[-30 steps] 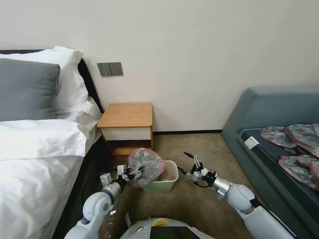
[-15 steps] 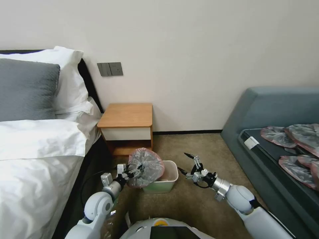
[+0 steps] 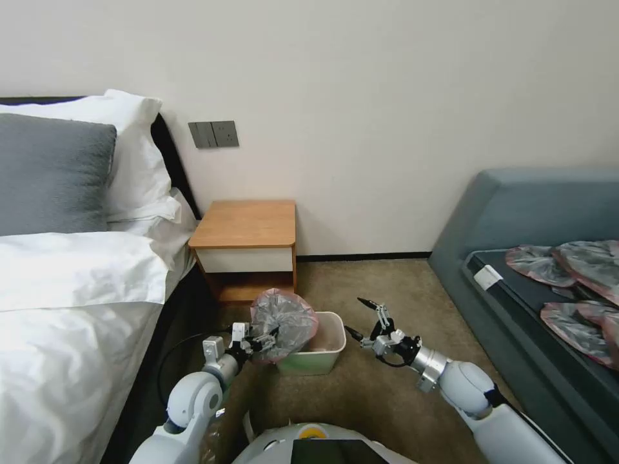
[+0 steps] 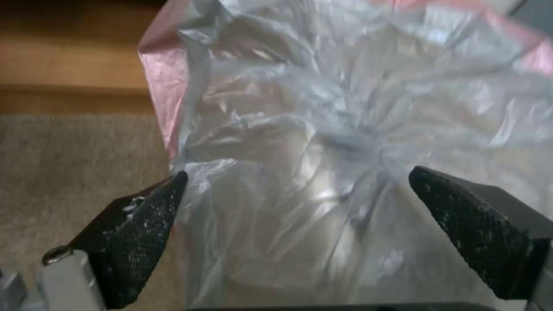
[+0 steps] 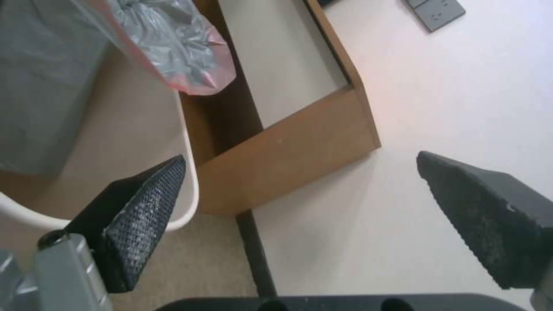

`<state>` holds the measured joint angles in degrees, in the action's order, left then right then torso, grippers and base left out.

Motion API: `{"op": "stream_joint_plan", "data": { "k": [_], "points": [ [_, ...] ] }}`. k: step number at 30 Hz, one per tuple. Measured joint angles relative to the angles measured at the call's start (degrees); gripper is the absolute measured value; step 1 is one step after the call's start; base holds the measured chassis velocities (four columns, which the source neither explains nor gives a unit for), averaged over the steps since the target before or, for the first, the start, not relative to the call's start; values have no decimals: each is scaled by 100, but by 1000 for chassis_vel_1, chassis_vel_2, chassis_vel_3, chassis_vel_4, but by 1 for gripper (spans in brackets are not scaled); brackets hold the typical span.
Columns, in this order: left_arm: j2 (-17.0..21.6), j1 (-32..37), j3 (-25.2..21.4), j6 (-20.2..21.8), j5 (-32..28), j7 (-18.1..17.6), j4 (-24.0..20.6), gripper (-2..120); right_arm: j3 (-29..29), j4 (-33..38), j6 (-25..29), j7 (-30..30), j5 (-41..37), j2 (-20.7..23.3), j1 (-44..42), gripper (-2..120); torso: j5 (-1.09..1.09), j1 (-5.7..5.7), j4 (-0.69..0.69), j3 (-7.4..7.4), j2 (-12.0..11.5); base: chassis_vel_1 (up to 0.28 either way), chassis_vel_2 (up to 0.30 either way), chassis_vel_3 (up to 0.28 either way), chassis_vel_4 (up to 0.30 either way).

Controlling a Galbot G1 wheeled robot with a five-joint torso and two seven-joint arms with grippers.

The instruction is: Pick up the garbage bag from the table and place it over the trash can.

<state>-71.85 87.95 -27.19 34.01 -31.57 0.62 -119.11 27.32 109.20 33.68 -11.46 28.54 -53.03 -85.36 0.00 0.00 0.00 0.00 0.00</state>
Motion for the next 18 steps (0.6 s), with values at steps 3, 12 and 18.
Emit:
{"op": "stream_joint_plan", "data": {
  "k": [3, 12, 18],
  "points": [
    [-18, -29, 22, 83, 190, 12, 52, 97, 4, 17, 3, 4, 5, -10, -16, 100, 0, 0, 0, 0, 0, 0, 0, 0, 0],
    [-49, -111, 78, 354, 350, 81, 155, 88, 9, 83, 4, 8, 13, -15, -30, 100, 0, 0, 0, 0, 0, 0, 0, 0, 0],
    [-79, -143, 109, 493, 421, 126, 171, 69, 6, 99, 1, 8, 21, -14, -28, 100, 2, 0, 1, -1, 0, 0, 0, 0, 0]
  ]
}}
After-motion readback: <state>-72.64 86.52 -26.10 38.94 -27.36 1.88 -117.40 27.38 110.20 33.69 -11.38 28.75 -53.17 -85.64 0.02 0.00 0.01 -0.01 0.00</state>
